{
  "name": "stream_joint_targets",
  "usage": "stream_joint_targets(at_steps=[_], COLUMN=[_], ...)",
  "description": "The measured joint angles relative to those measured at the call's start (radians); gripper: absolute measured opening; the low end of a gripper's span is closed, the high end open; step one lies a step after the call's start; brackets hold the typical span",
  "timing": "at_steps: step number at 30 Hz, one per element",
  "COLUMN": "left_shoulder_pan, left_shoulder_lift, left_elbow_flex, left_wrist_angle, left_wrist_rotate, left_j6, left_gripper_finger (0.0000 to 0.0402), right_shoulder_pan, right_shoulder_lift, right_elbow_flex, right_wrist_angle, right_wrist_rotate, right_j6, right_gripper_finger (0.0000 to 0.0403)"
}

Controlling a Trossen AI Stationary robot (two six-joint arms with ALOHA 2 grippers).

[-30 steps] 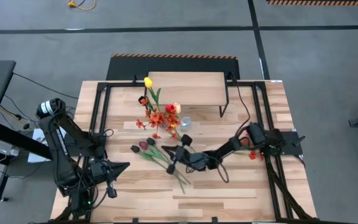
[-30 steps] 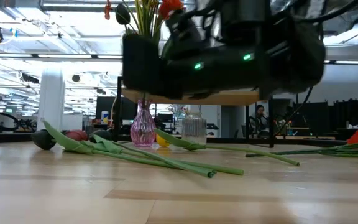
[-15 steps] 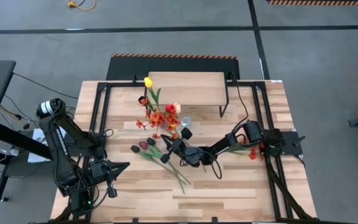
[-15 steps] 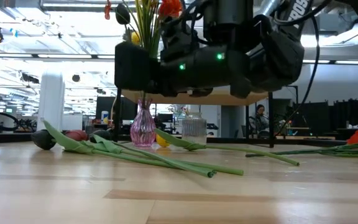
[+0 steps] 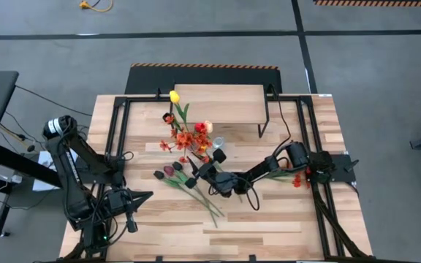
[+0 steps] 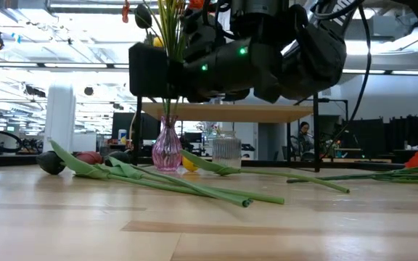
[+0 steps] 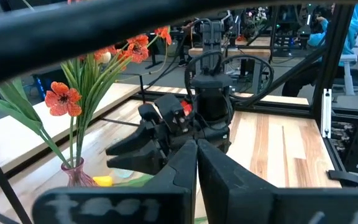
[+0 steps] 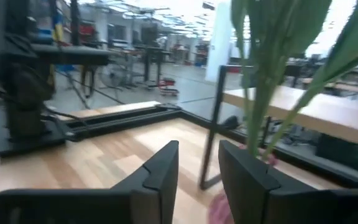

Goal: Pick and place flowers into a vace then onto a shelf
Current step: Put the bottom orange flowers into the violet vase

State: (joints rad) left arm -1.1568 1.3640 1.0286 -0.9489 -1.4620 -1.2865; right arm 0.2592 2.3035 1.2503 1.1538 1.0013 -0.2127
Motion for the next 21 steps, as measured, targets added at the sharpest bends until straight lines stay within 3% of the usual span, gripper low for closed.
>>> stream_joint_targets(at_steps=[21], left_shoulder_pan=[0.0], left_shoulder_lift=[0.0], left_elbow_flex=[0.0], left_wrist_angle=[-0.003], left_wrist_rotate=[0.009], left_j6=[0.008], left_gripper_finger=[0.0], right_shoulder_pan=[-0.062], right_shoulder_lift=[0.0], right_elbow_flex=[0.0], right_wrist_angle=[-0.002], right_wrist_rotate=[0.022], right_j6=[-0.05], right_gripper_finger=[0.0121])
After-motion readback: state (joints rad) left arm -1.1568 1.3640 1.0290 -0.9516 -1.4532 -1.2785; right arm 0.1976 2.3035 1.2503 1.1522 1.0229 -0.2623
